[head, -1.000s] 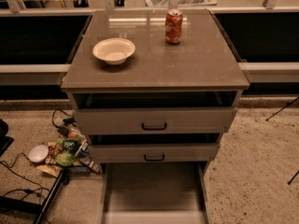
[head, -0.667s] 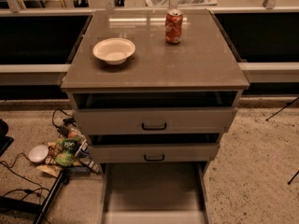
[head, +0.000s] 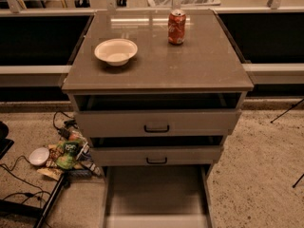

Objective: Close bottom drawer

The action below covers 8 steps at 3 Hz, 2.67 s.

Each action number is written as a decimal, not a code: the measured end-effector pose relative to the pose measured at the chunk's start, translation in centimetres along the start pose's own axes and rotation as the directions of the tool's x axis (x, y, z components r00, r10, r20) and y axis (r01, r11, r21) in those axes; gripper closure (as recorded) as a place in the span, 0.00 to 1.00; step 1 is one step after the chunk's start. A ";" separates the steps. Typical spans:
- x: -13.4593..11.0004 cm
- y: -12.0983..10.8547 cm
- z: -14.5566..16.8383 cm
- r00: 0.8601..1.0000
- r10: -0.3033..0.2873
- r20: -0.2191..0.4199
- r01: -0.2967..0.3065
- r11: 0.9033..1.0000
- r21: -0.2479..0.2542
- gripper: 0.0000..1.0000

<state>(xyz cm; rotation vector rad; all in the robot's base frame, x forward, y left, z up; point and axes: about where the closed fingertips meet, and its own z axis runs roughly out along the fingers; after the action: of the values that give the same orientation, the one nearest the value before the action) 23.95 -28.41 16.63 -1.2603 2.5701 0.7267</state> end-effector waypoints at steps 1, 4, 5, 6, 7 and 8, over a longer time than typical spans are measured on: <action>0.2 -0.9 4.5 0.999 -0.003 0.036 0.006 0.998 -0.067 1.00; -12.5 -6.0 6.6 0.970 -0.196 0.141 0.207 0.976 -0.064 1.00; -16.6 -7.9 5.8 0.958 -0.238 0.158 0.247 0.968 -0.043 1.00; -20.0 -9.9 5.6 0.951 -0.254 0.176 0.263 0.964 -0.030 1.00; -22.5 -11.8 6.5 0.952 -0.242 0.188 0.253 0.967 -0.036 1.00; -22.5 -11.8 6.5 0.952 -0.242 0.188 0.253 0.967 -0.036 1.00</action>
Offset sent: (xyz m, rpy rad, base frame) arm 0.0614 0.0700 -0.0733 0.1817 -0.0358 0.1176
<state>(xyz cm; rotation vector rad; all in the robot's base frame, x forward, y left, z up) 46.90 -15.69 15.28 -1.4289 2.2106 0.8284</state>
